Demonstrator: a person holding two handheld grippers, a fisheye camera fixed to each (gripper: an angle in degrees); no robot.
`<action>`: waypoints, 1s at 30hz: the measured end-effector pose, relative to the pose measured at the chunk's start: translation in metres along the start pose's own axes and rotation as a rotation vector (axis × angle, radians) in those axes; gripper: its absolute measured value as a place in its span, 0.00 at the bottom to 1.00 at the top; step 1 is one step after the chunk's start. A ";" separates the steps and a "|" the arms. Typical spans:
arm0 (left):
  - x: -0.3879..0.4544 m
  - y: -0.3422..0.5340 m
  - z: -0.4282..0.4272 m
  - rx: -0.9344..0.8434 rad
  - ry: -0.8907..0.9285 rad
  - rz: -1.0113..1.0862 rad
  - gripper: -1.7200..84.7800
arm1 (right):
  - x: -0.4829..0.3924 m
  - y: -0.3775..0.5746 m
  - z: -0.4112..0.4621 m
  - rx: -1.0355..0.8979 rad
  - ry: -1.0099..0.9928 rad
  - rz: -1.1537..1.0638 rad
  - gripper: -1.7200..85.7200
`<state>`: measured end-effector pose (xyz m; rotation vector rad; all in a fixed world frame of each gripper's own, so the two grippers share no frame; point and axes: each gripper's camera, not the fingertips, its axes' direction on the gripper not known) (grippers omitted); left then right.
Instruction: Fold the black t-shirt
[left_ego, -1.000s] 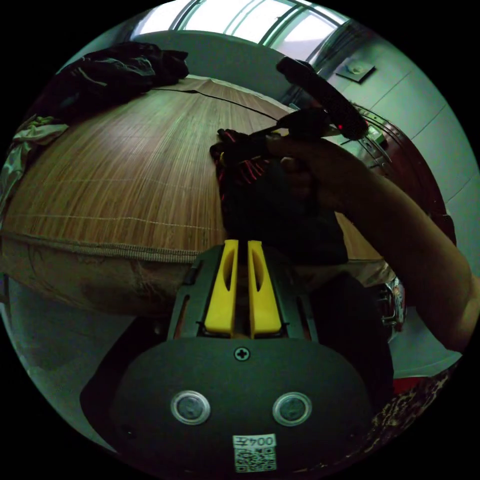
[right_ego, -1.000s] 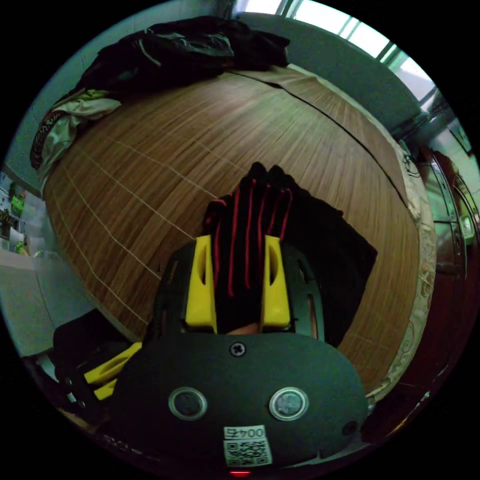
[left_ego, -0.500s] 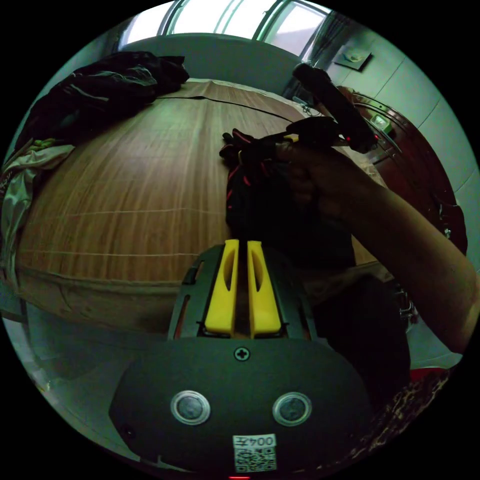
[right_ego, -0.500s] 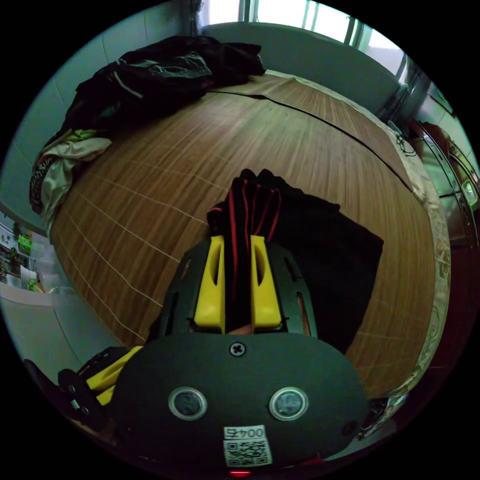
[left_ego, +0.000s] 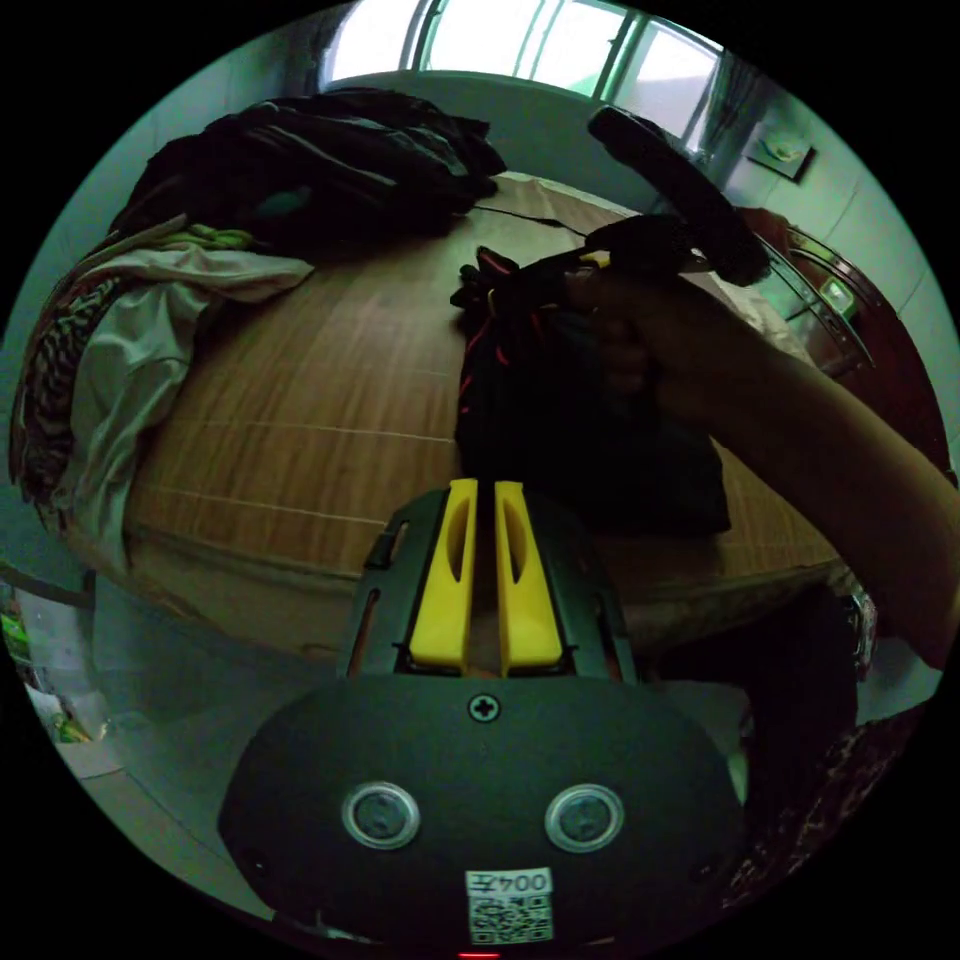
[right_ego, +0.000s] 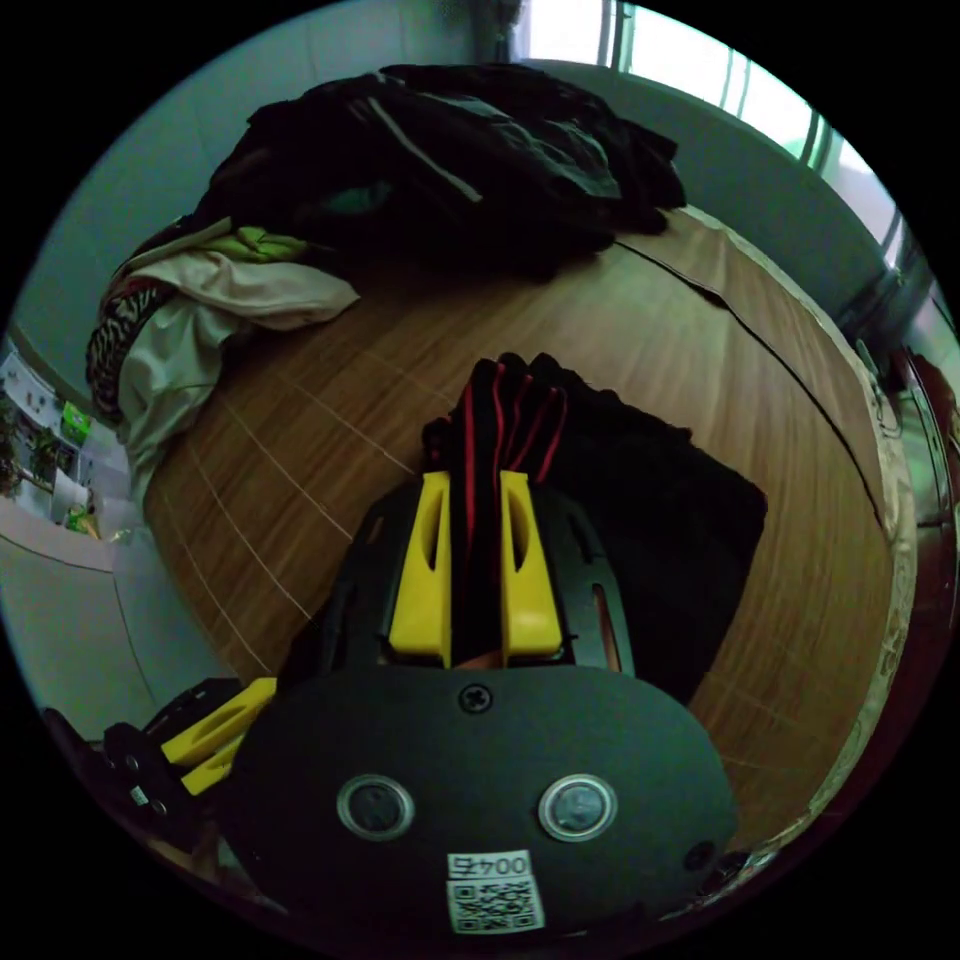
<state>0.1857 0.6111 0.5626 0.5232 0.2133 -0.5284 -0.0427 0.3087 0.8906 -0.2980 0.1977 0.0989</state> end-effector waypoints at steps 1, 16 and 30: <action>-0.018 -0.003 -0.002 0.002 -0.015 -0.010 0.06 | -0.006 -0.006 0.001 0.004 0.002 -0.012 0.11; -0.150 -0.006 -0.033 0.092 -0.030 -0.180 0.07 | 0.019 -0.011 -0.054 0.022 -0.265 -0.146 0.11; -0.120 -0.125 0.046 -0.042 -0.057 -0.102 0.03 | 0.008 0.093 -0.039 -0.065 -0.192 -0.308 0.09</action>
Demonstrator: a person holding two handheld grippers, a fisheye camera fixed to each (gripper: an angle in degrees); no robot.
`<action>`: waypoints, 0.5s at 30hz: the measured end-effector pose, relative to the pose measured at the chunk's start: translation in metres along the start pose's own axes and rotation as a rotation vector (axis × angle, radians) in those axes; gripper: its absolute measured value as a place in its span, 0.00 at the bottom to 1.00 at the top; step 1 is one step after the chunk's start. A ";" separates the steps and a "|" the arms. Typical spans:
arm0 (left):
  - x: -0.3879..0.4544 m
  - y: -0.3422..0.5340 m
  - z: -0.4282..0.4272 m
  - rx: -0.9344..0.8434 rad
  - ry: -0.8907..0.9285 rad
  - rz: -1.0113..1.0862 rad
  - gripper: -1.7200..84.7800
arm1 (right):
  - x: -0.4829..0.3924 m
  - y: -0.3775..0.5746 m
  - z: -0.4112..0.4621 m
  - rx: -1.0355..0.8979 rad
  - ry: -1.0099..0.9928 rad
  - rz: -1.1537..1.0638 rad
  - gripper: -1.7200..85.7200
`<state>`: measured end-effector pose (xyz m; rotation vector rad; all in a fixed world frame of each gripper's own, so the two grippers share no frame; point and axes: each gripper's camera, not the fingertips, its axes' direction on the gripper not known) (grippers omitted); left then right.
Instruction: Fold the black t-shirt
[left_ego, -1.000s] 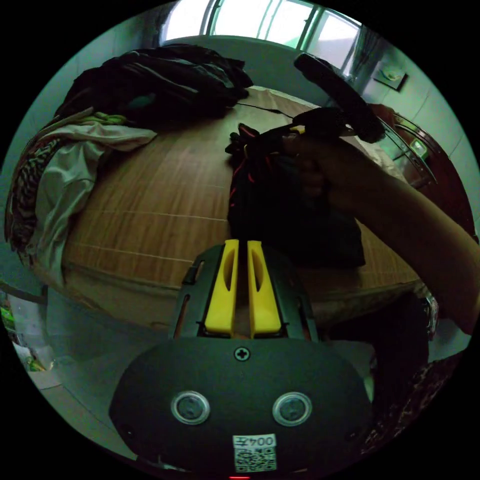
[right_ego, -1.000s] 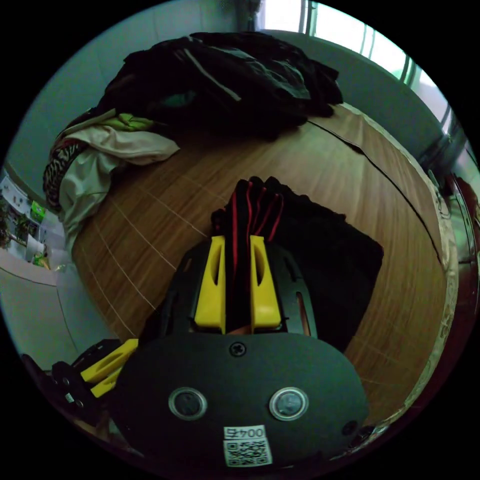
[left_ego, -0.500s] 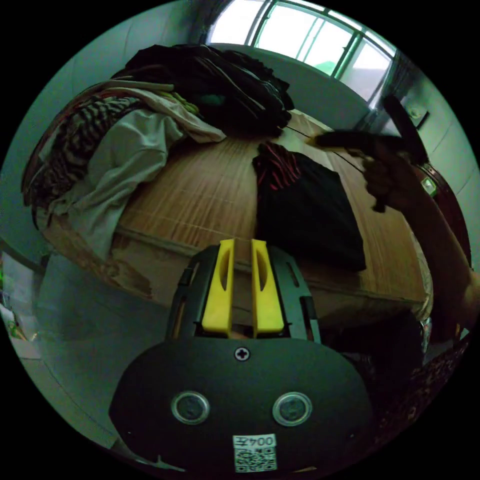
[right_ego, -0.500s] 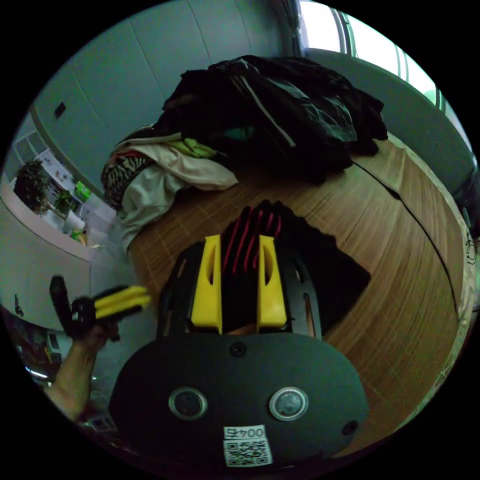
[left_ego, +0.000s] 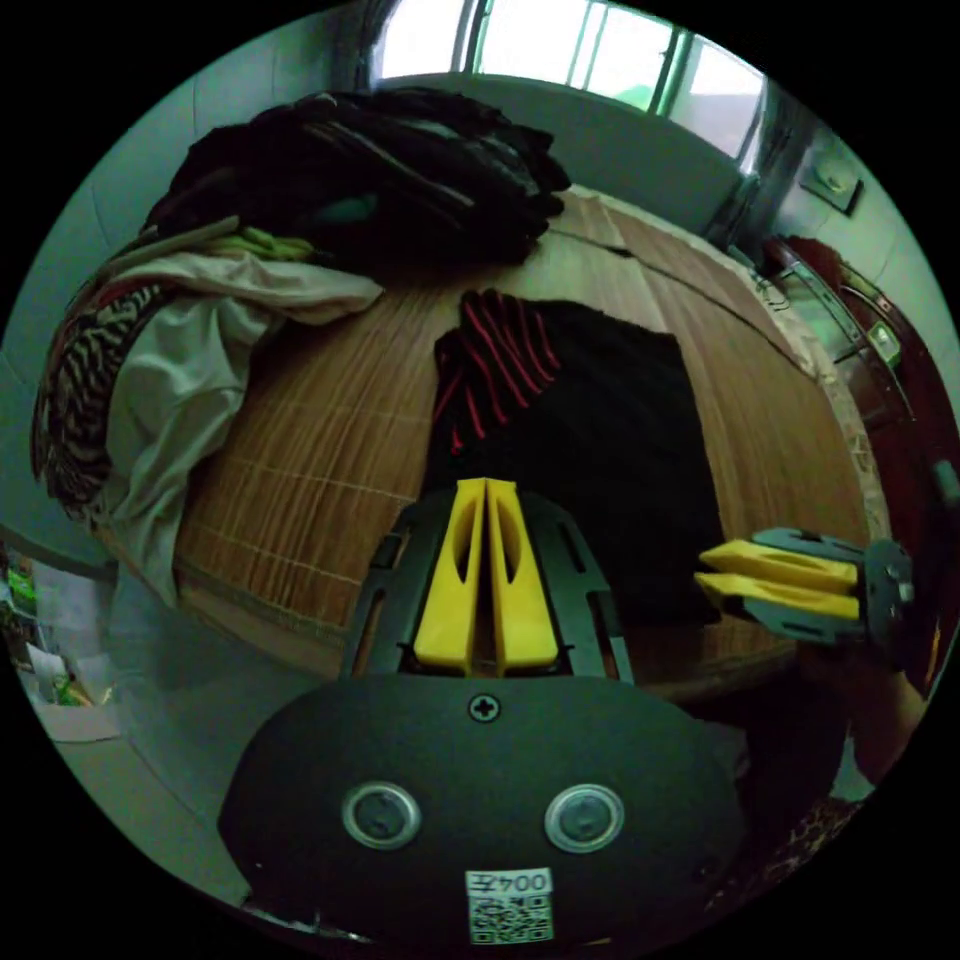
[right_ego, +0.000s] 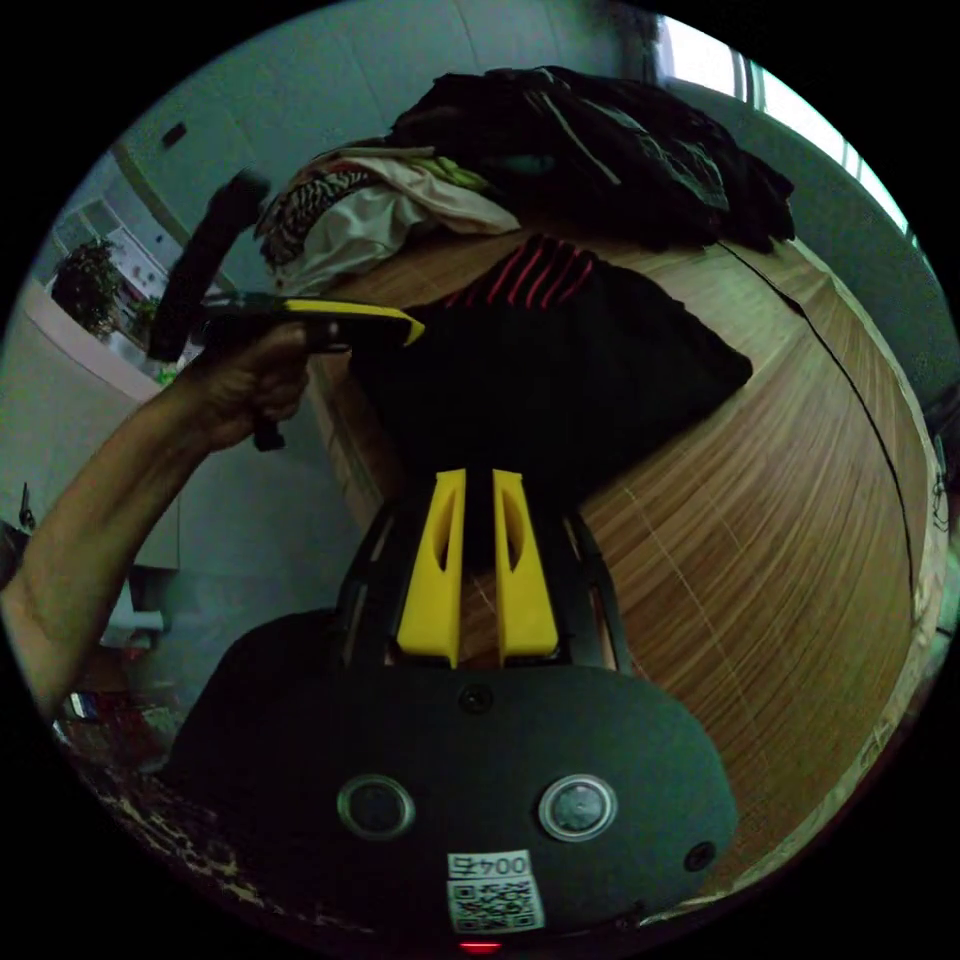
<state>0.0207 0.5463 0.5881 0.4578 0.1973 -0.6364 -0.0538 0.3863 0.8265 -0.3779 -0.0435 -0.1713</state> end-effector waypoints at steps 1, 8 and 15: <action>-0.009 -0.001 0.002 0.038 0.048 -0.024 0.02 | -0.001 0.002 0.002 0.000 0.006 -0.012 0.09; -0.023 -0.025 -0.020 0.142 0.124 -0.052 0.02 | 0.027 0.052 -0.018 0.117 -0.109 0.114 0.10; 0.006 -0.078 0.000 0.108 0.112 0.013 0.02 | 0.014 0.078 -0.008 0.144 -0.122 0.115 0.11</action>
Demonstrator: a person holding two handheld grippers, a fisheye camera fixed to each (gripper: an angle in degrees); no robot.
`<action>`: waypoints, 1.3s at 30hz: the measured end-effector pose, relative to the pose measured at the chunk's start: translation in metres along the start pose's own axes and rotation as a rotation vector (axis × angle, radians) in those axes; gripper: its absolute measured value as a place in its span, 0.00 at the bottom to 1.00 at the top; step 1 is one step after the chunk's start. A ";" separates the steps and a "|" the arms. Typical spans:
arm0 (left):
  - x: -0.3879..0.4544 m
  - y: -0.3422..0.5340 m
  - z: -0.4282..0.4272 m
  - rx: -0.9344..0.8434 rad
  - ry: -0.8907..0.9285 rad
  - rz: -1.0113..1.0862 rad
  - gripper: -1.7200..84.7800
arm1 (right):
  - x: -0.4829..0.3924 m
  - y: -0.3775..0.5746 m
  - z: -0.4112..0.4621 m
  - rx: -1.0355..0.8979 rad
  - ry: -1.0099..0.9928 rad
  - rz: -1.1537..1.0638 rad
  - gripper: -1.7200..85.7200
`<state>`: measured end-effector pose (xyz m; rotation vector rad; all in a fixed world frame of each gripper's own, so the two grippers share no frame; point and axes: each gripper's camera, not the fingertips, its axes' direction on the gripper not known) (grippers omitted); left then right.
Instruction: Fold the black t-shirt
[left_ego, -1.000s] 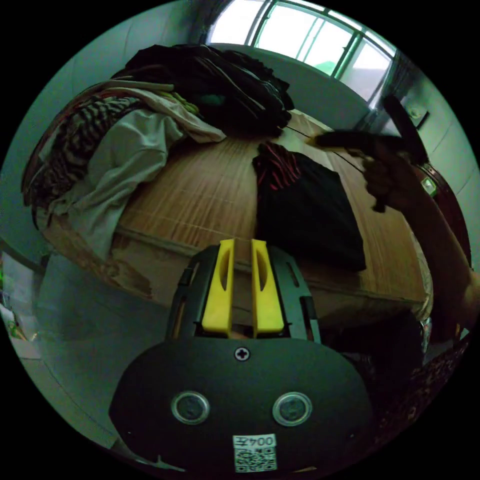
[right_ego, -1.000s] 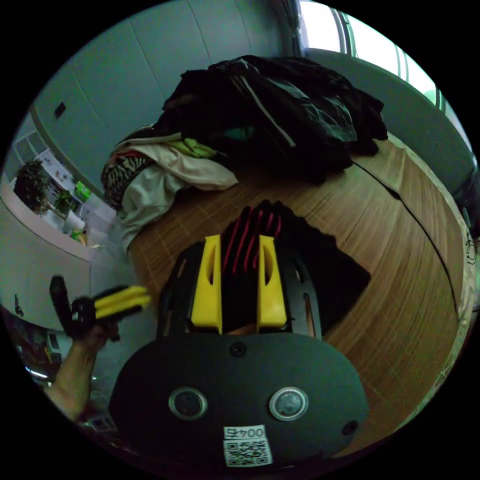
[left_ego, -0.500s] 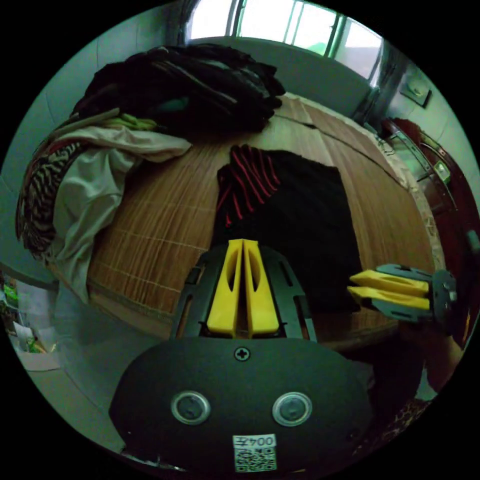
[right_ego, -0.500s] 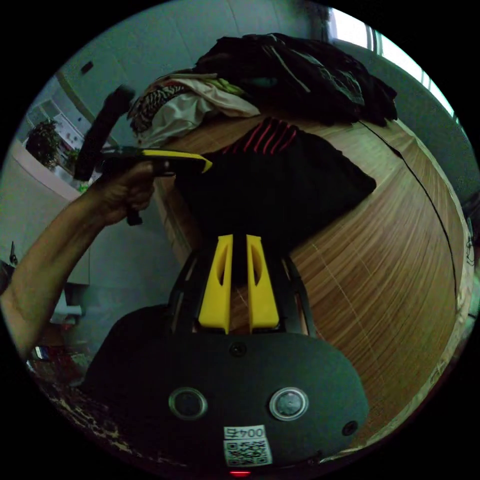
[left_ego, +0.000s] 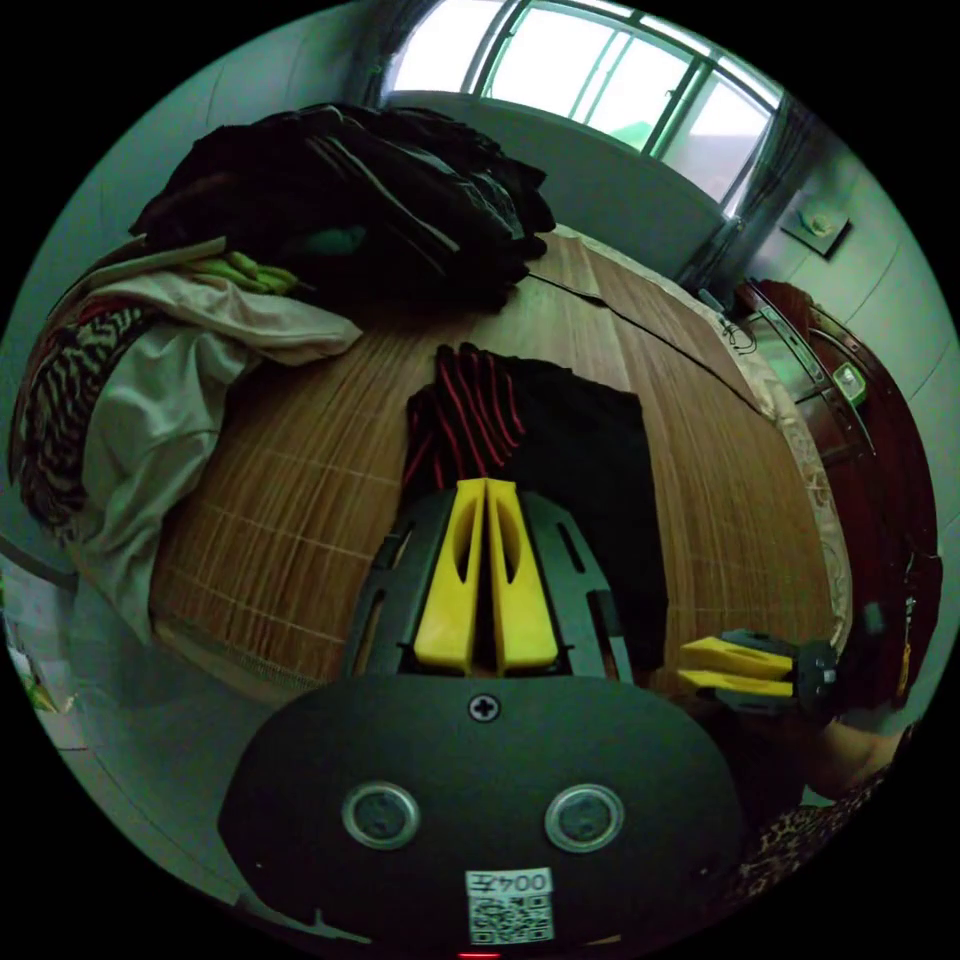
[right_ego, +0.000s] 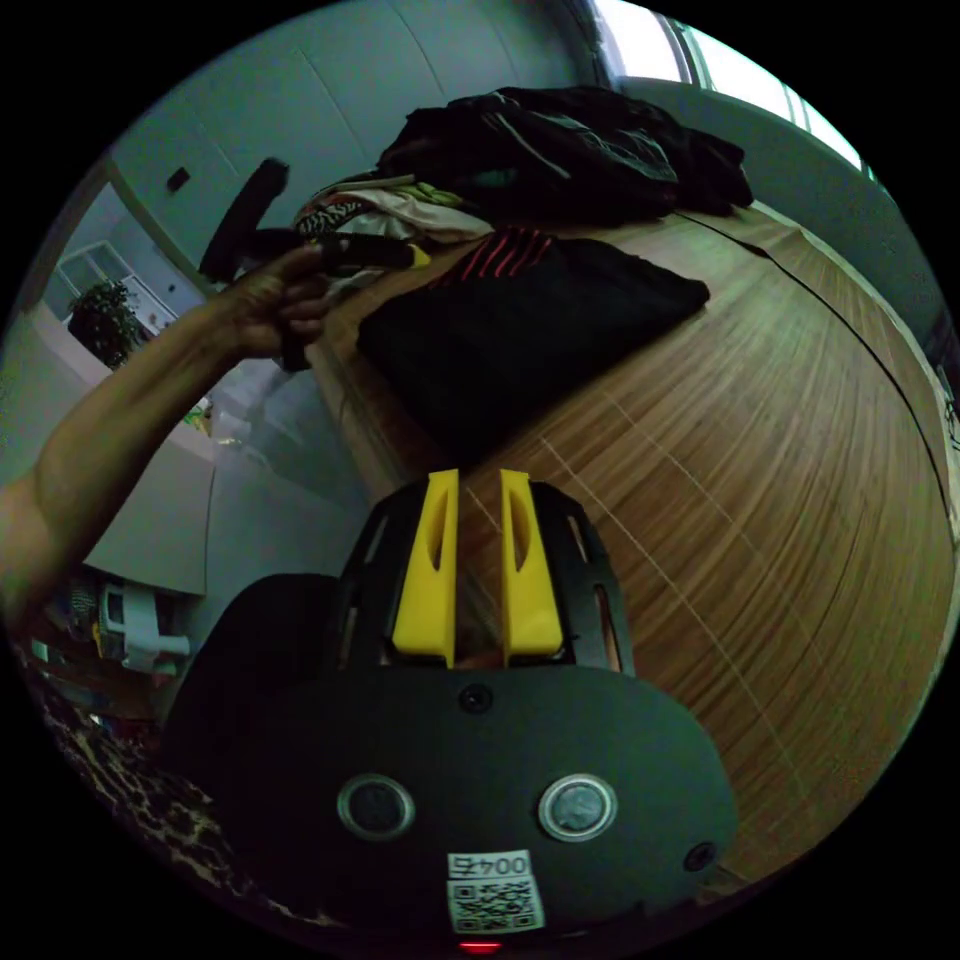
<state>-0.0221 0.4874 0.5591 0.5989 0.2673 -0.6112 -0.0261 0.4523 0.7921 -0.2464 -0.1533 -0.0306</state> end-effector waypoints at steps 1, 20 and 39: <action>0.006 -0.008 0.007 -0.011 -0.005 0.014 0.02 | -0.003 0.000 0.002 0.001 0.007 -0.006 0.11; 0.030 -0.069 0.080 -0.075 -0.120 0.038 0.02 | 0.006 -0.012 -0.011 0.116 0.127 0.022 0.01; 0.066 -0.131 0.115 -0.020 -0.263 0.230 0.04 | 0.078 -0.110 0.008 -0.003 0.360 -0.144 0.01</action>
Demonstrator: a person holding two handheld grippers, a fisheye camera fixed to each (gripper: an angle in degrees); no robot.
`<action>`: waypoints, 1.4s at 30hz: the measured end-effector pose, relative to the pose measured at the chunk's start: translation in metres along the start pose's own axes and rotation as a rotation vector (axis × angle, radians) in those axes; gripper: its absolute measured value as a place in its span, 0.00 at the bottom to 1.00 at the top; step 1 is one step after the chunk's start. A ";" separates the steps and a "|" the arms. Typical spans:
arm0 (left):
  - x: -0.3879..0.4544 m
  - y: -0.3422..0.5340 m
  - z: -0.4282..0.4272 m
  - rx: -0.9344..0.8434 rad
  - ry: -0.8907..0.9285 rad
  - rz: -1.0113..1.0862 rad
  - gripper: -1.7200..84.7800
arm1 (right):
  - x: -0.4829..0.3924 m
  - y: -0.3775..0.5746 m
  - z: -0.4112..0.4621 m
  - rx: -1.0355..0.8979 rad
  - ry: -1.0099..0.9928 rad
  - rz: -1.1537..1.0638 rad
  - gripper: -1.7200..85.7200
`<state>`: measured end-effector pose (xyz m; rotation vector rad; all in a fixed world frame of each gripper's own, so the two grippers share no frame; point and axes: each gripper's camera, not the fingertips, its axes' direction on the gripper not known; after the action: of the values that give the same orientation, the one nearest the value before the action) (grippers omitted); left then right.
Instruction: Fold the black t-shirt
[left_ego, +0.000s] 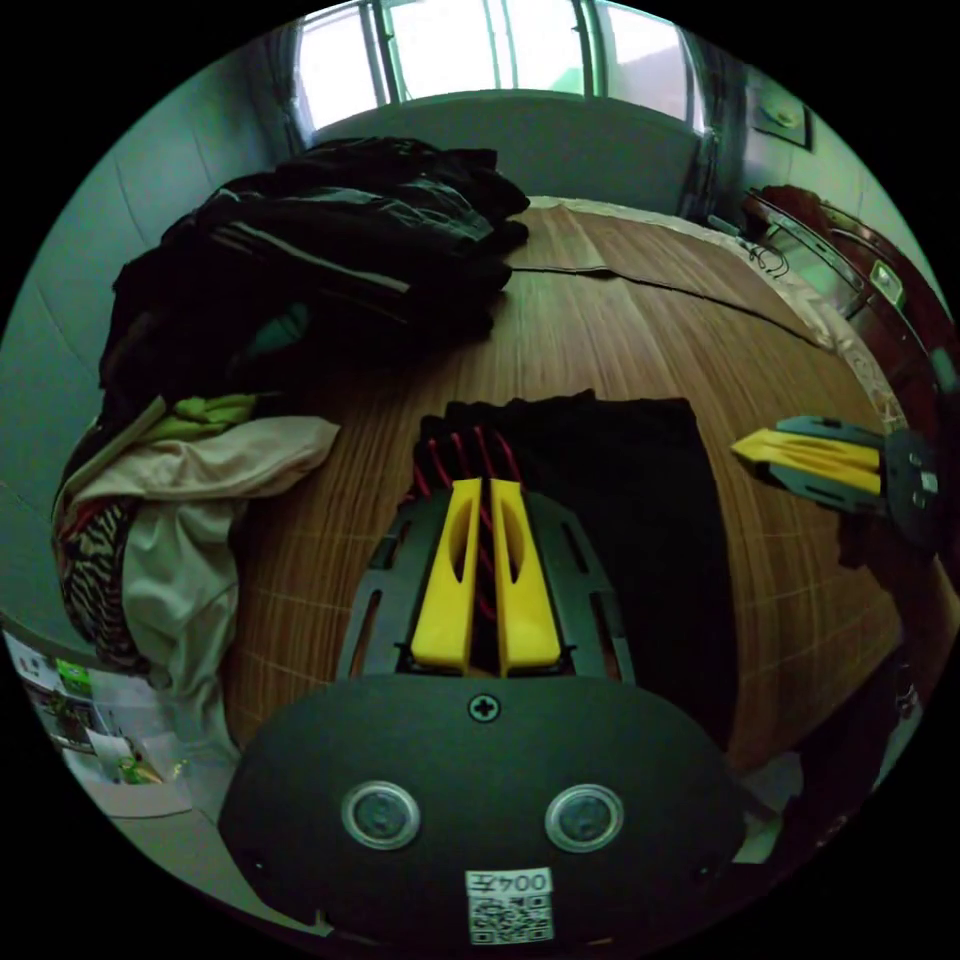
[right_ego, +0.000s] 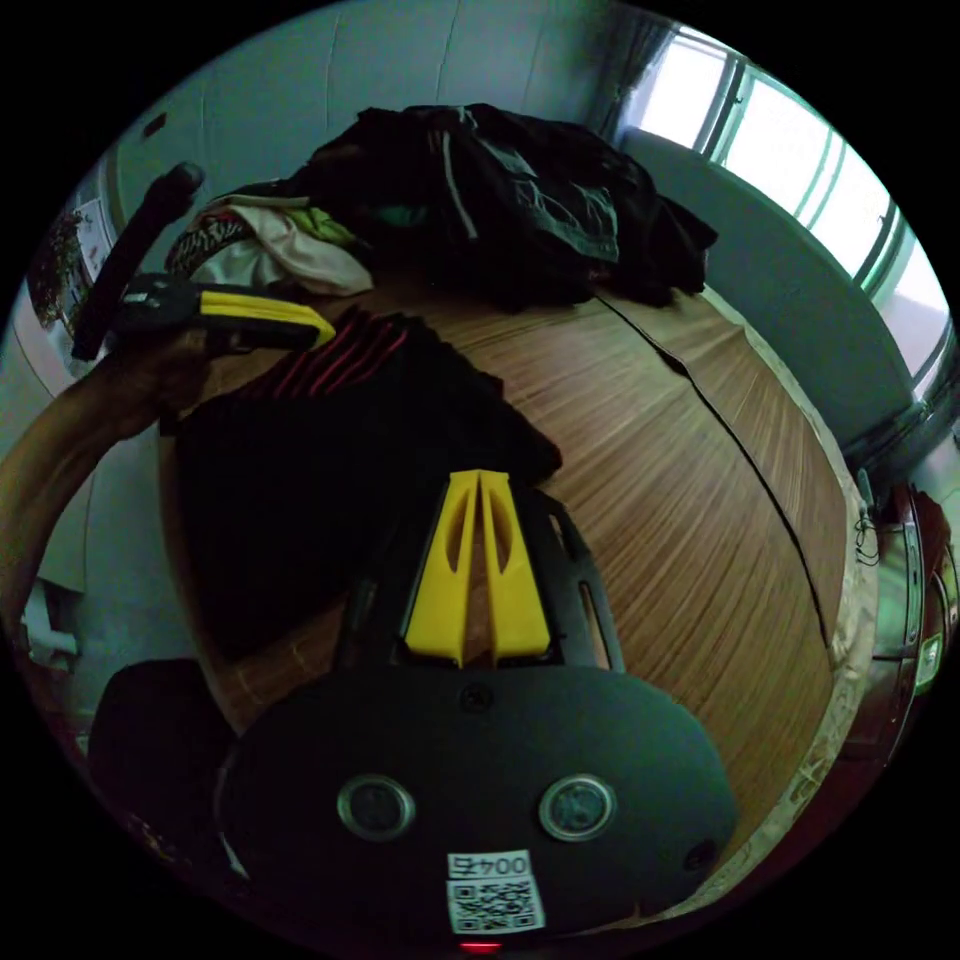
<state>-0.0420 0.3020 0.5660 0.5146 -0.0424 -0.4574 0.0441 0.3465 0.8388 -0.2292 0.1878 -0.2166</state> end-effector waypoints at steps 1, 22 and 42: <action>0.002 -0.003 0.011 -0.032 -0.008 0.016 0.05 | 0.000 -0.002 0.003 -0.009 -0.002 -0.006 0.01; -0.030 0.029 -0.006 0.038 0.082 -0.110 0.03 | -0.019 0.057 0.004 0.031 -0.175 0.120 0.01; -0.087 0.100 0.003 0.081 0.215 -0.271 0.02 | -0.043 0.186 0.011 -0.017 -0.305 0.064 0.01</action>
<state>-0.0796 0.4158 0.6237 0.6505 0.2187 -0.6645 0.0402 0.5351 0.8104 -0.2694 -0.1059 -0.1144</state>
